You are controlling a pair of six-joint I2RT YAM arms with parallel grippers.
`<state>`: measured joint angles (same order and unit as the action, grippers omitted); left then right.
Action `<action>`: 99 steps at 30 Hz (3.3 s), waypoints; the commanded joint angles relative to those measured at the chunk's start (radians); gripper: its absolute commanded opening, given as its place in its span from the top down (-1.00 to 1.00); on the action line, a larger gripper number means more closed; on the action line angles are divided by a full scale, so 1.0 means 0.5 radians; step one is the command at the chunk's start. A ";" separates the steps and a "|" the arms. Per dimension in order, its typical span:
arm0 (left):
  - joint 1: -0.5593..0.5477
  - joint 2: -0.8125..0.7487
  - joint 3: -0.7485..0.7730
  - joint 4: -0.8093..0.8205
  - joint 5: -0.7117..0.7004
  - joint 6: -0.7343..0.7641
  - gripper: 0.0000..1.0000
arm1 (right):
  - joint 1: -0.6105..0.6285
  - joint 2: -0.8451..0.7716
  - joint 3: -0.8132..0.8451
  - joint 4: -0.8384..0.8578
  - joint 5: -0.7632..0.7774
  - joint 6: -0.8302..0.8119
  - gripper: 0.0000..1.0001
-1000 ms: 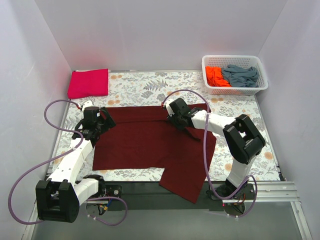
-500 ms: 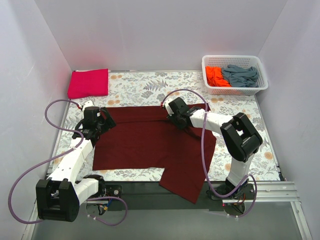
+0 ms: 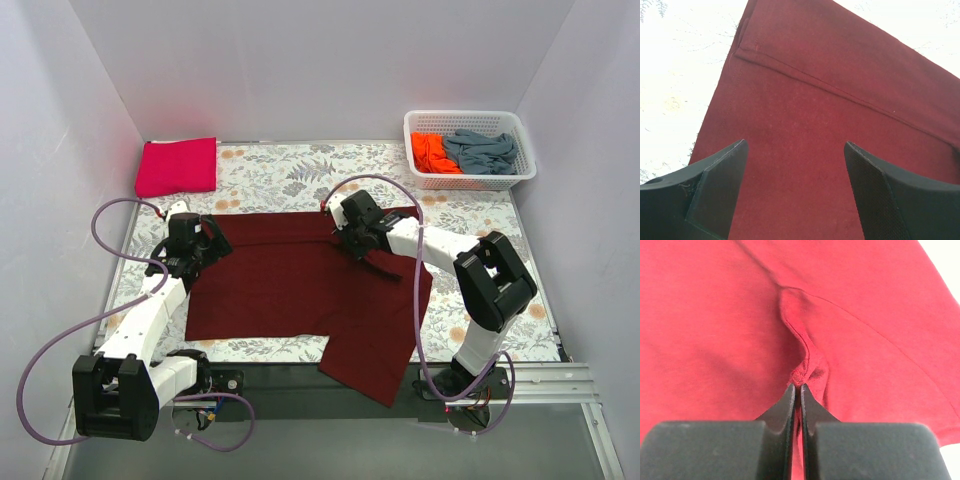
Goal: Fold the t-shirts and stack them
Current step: Fold the tshirt
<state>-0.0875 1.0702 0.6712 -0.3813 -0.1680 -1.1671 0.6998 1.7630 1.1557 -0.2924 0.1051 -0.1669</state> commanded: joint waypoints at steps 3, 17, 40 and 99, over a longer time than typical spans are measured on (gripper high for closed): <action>-0.006 0.007 0.001 0.023 0.026 0.033 -0.53 | -0.004 -0.068 0.011 -0.065 -0.391 0.027 0.85; -0.006 0.041 0.001 0.023 0.048 0.036 -0.53 | -0.120 -0.197 0.005 -0.373 -0.508 0.137 0.23; -0.006 0.056 0.001 0.023 0.045 0.027 -0.53 | -0.804 -0.544 -0.719 -0.182 -0.072 0.745 0.31; -0.006 0.059 0.001 0.023 0.026 0.033 -0.53 | 0.414 -0.114 -0.286 0.416 0.520 0.650 0.91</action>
<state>-0.0875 1.1057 0.6712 -0.3809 -0.1463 -1.1595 0.8989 1.7706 1.0172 -0.0879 0.3645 0.2226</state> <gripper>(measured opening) 0.763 0.073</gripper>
